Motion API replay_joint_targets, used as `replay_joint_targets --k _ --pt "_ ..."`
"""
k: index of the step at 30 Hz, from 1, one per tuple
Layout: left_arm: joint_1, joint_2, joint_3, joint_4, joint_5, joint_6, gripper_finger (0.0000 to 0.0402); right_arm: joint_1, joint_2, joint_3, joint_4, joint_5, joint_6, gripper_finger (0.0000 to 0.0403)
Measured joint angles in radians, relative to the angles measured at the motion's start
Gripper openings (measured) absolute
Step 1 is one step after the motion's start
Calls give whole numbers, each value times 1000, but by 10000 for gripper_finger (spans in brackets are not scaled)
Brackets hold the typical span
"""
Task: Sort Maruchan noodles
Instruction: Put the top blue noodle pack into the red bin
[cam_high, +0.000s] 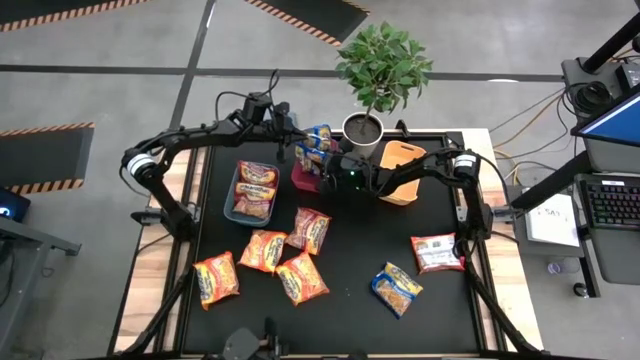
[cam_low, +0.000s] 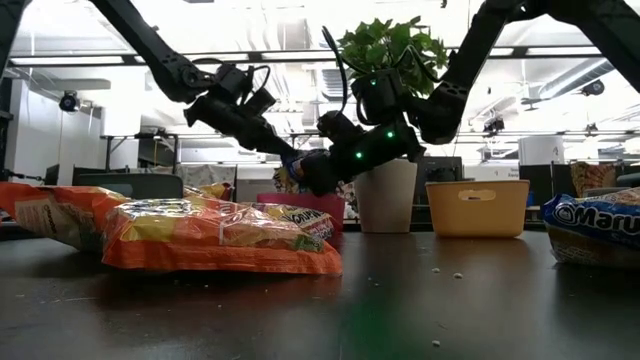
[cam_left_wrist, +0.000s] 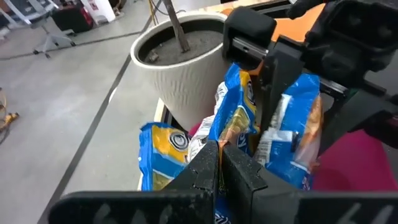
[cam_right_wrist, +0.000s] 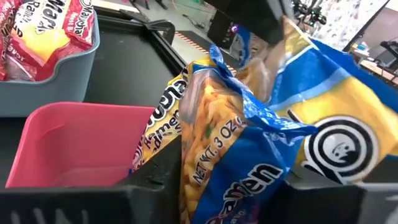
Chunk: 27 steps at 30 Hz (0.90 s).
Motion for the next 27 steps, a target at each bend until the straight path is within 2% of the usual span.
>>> replay_joint_targets --k 12,20,23,27 --pt "-2 -6 0 -107 1 28 0 2 -19 -3 -38 4 28 210" --pt "-7 -6 0 -144 15 52 0 2 -109 -6 -197 7 80 226" --pt "-17 -6 0 -148 63 52 0 8 -125 -6 -222 8 93 226" --pt "-38 -6 0 -146 72 50 0 25 -139 -6 -220 11 92 226"
